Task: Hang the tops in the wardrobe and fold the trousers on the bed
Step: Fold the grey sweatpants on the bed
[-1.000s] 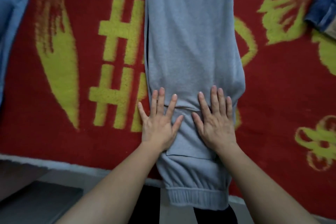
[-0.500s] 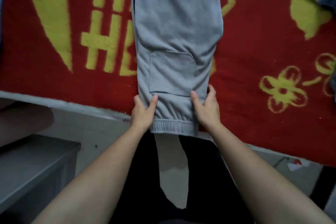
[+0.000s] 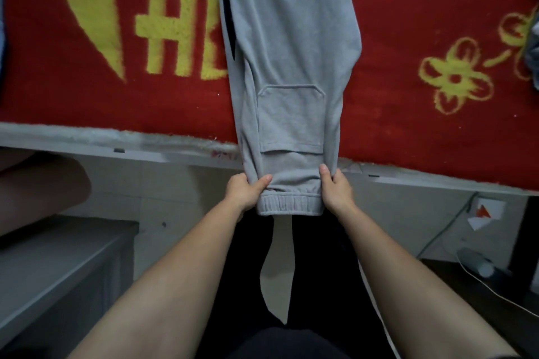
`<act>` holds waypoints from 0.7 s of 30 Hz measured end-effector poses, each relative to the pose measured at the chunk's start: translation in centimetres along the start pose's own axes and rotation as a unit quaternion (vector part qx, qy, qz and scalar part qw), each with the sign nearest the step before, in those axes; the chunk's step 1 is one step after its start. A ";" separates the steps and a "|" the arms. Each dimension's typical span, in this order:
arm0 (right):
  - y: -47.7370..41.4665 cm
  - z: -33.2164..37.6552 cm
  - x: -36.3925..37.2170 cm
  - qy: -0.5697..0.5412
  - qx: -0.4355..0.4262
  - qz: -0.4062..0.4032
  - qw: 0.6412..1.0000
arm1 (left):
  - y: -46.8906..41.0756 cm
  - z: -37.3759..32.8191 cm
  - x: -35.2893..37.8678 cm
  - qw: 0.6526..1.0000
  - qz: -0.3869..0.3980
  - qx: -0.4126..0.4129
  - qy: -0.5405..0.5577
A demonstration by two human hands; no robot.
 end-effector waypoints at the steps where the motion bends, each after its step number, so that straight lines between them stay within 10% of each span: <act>1: 0.9 -0.5 0.4 -0.005 0.007 0.006 1.000 | 0.9 0.4 -0.2 1.000 0.010 -0.004 0.017; 13: 2.0 7.4 -4.5 -0.138 0.022 0.093 0.986 | 3.9 -7.1 -2.8 0.975 0.015 -0.073 0.210; 21: -1.7 19.9 -10.7 -0.244 0.004 0.124 0.962 | 0.5 -22.3 -4.8 0.930 0.048 0.041 0.361</act>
Point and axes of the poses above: each hand's wrist, its own y-axis away from the middle knuckle, its own x-axis out of the palm, z = x × y, the point moved 8 cm from there along -y, towards the middle knuckle, and after that the axes turned 9 degrees about y, right-handed, at the moved point
